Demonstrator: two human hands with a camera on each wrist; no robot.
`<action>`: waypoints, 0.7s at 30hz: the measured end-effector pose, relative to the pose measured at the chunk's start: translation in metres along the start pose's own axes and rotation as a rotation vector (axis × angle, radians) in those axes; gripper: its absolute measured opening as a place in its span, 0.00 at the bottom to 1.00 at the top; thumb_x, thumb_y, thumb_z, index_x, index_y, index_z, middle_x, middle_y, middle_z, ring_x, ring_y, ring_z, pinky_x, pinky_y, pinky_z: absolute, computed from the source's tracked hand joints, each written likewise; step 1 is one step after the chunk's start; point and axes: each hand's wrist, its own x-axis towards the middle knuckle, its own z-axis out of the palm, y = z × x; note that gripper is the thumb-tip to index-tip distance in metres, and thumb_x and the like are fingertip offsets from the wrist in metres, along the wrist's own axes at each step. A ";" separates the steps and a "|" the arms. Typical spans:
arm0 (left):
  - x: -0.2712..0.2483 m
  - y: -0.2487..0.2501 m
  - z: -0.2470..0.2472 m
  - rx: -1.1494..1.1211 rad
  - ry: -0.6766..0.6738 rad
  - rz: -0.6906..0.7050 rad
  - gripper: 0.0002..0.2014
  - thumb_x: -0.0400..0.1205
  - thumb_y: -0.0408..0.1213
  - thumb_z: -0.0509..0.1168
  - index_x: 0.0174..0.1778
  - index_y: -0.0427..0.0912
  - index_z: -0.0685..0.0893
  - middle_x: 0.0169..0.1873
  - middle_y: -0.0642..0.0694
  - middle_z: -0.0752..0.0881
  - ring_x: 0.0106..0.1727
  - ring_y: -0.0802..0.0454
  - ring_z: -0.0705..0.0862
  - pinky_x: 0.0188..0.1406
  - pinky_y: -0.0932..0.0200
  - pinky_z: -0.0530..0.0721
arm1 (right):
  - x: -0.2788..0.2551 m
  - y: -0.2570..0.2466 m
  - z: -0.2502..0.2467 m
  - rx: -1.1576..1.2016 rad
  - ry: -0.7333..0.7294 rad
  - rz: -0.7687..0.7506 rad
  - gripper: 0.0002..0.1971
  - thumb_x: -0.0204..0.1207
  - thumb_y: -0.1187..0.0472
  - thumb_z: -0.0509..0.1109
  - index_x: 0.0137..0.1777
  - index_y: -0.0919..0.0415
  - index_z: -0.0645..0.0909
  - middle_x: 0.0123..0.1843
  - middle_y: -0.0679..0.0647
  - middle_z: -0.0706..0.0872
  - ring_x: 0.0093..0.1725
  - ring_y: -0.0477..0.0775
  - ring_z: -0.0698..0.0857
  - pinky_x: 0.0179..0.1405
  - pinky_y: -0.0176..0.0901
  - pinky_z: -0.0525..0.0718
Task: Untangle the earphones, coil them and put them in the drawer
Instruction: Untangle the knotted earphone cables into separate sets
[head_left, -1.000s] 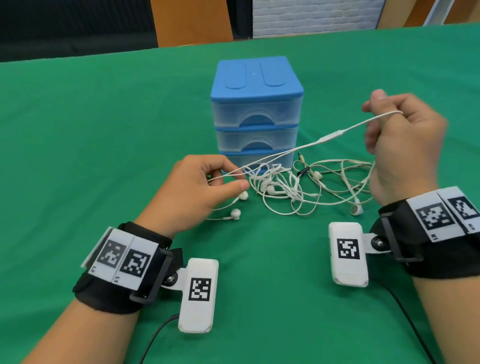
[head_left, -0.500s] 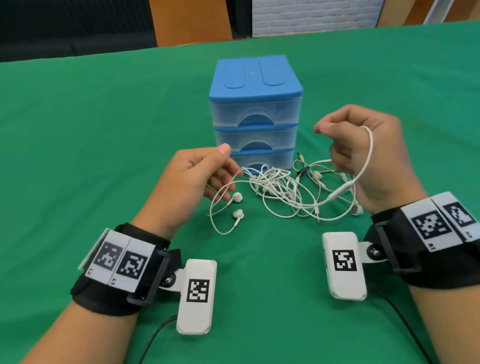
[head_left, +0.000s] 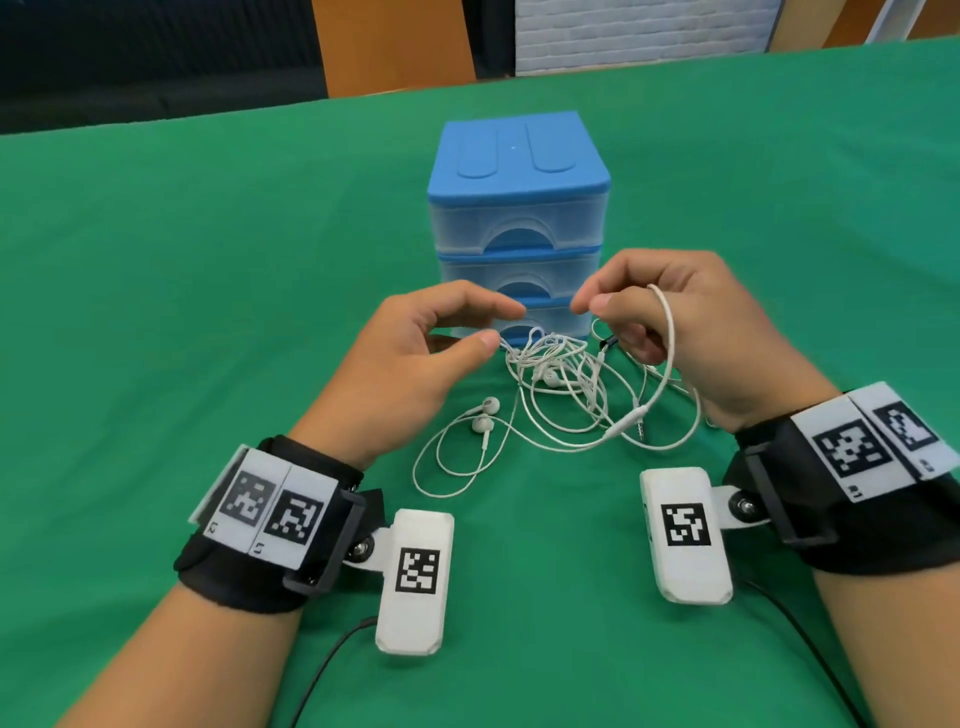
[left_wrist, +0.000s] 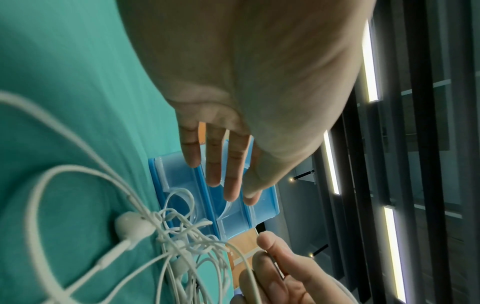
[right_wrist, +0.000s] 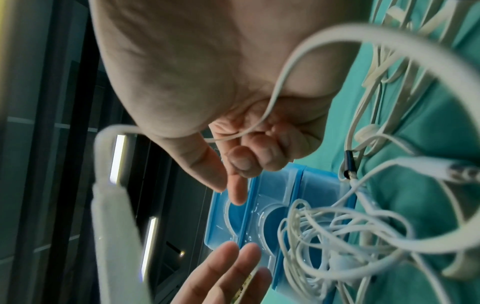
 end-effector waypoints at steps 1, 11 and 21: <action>0.001 0.002 0.003 0.010 -0.007 -0.002 0.11 0.84 0.27 0.69 0.55 0.47 0.90 0.55 0.53 0.92 0.62 0.54 0.87 0.63 0.58 0.84 | 0.000 0.001 -0.001 -0.040 0.027 0.013 0.07 0.76 0.75 0.69 0.42 0.68 0.87 0.22 0.52 0.70 0.23 0.47 0.65 0.23 0.33 0.64; 0.021 0.021 0.026 0.551 -0.376 0.027 0.24 0.85 0.30 0.67 0.77 0.50 0.79 0.68 0.54 0.84 0.70 0.58 0.80 0.73 0.63 0.72 | 0.001 -0.003 -0.011 0.263 0.141 0.085 0.06 0.64 0.63 0.62 0.27 0.60 0.74 0.24 0.56 0.67 0.24 0.53 0.64 0.26 0.44 0.60; 0.016 -0.011 0.001 0.069 0.033 -0.141 0.09 0.83 0.37 0.68 0.38 0.45 0.91 0.41 0.48 0.93 0.46 0.56 0.85 0.50 0.55 0.79 | -0.006 -0.009 -0.036 0.907 0.024 0.196 0.11 0.69 0.57 0.56 0.28 0.55 0.60 0.25 0.57 0.74 0.41 0.63 0.88 0.51 0.52 0.82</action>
